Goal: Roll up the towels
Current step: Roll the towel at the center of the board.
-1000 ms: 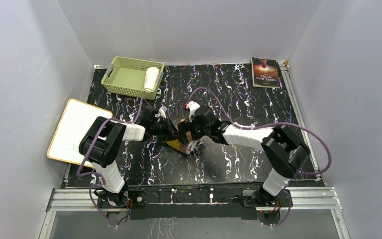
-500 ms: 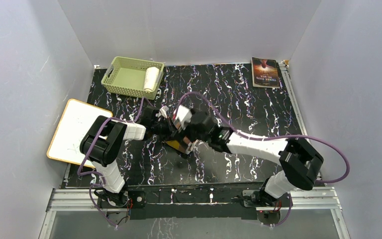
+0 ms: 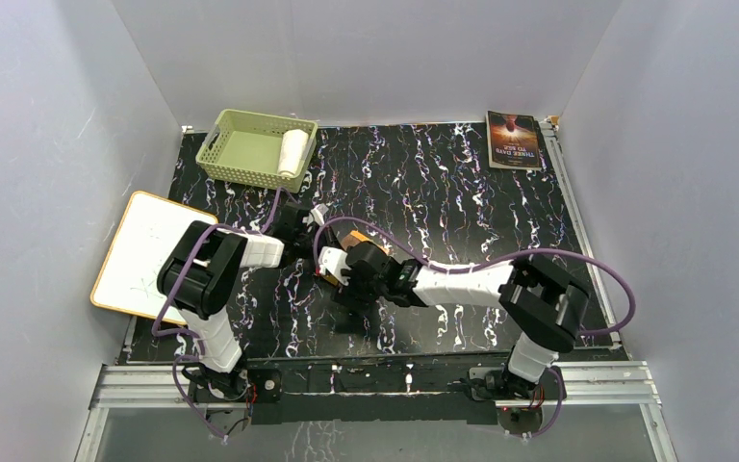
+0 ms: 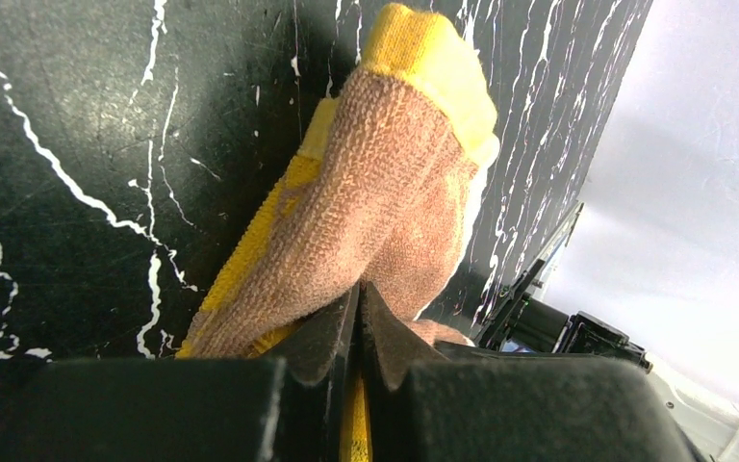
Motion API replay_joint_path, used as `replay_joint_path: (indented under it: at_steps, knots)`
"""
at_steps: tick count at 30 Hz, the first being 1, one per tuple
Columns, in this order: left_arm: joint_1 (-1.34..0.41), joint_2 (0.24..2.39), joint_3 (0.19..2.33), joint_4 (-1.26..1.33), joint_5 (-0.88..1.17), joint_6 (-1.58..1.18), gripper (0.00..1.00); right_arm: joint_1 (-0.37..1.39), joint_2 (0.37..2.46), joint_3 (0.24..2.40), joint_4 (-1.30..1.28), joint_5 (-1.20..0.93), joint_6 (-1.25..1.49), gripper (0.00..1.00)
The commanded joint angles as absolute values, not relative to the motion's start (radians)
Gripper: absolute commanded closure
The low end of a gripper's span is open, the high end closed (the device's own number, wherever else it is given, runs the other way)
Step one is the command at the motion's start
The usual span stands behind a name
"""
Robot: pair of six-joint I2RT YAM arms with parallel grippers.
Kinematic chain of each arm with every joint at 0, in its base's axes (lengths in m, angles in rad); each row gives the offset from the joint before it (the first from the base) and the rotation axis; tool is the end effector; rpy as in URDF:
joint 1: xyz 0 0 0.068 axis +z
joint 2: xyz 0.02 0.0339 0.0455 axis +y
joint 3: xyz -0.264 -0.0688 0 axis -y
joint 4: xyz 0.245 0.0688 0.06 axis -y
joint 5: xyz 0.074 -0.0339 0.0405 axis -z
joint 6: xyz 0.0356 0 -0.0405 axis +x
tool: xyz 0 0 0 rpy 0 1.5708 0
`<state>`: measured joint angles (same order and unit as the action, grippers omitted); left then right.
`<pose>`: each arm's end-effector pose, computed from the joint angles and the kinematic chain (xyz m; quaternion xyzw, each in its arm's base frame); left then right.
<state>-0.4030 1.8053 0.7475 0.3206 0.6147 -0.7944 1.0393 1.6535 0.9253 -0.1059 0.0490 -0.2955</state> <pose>0.2957 -0.1484 0.1170 -0.0493 0.8787 -0.4460 0.1628 0.1729 0.2907 0.1772 -0.5703 0.7380 0.1095 0.3437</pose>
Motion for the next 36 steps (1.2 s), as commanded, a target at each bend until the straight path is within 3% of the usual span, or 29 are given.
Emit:
replay_joint_path:
  at_steps: [1, 11, 15, 17, 18, 21, 23, 27, 36]
  knots:
    - [-0.408, 1.866, 0.727, 0.174, 0.527, -0.727, 0.97, 1.046, 1.686, 0.997, -0.067, 0.035, -0.309, 0.32]
    - [-0.404, 1.879, 0.744, 0.153, 0.557, -0.733, 0.97, 1.049, 1.773, 1.005, -0.056, 0.095, -0.274, 0.50]
    - [-0.335, 1.793, 0.742, 0.138, 0.582, -0.732, 0.97, 1.048, 1.789, 0.982, -0.051, 0.130, -0.232, 0.57]
    - [-0.256, 1.722, 0.754, 0.121, 0.626, -0.729, 0.93, 1.047, 1.783, 0.963, -0.051, 0.129, -0.207, 0.63]
    - [-0.210, 1.681, 0.770, 0.102, 0.647, -0.722, 0.86, 1.044, 1.779, 0.955, -0.051, 0.114, -0.193, 0.66]
    - [-0.103, 1.569, 0.854, -0.010, 0.664, -0.662, 0.62, 0.998, 1.748, 0.932, -0.037, -0.003, -0.110, 0.74]
    - [-0.068, 1.528, 0.916, -0.102, 0.660, -0.614, 0.53, 0.953, 1.699, 0.918, -0.010, -0.131, -0.049, 0.79]
    - [-0.061, 1.499, 0.944, -0.164, 0.694, -0.577, 0.50, 0.837, 1.700, 0.951, 0.009, -0.398, 0.079, 0.89]
    - [-0.082, 1.429, 0.748, -0.091, 0.715, -0.623, 0.47, 0.635, 1.833, 1.017, 0.151, -0.802, 0.446, 0.85]
